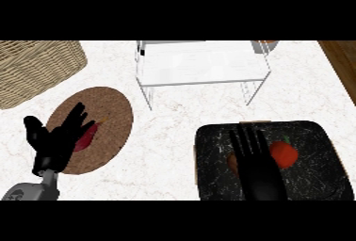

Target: Pick the sweet potato from the tray and place it in the tiered shelf

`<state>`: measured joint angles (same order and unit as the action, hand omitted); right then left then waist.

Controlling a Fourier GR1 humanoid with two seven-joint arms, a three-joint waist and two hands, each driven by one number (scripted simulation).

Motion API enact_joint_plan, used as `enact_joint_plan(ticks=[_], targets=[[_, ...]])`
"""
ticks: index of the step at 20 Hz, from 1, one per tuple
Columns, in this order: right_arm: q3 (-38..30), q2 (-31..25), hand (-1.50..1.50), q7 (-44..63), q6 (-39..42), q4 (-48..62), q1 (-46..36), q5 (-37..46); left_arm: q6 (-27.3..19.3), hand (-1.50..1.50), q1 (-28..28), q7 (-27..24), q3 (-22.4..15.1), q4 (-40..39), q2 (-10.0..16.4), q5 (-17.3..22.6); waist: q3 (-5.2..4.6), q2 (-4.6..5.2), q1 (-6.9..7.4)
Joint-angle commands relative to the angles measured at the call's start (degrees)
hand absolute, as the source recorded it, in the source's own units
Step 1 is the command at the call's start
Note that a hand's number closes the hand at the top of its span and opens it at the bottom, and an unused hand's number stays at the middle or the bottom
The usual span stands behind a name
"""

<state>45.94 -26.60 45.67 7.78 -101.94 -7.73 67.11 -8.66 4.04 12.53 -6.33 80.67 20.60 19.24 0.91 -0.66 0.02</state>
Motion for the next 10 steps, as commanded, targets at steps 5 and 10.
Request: enact_joint_plan(ticks=[5, 10], targets=[[-2.6, 1.1, -1.50, -6.6, -6.5, 6.7, 0.6, 0.6, 0.8, 0.00, -2.5, 4.0, 0.4, -1.5, -0.5, 0.0, -0.87, 0.71, 0.21], [-2.5, 7.4, -1.50, -8.6, -5.9, 14.4, -3.0, 1.4, 1.2, 0.00, 0.0, 4.4, 0.3, -2.3, -1.4, -1.2, -0.89, 0.81, 0.31]])
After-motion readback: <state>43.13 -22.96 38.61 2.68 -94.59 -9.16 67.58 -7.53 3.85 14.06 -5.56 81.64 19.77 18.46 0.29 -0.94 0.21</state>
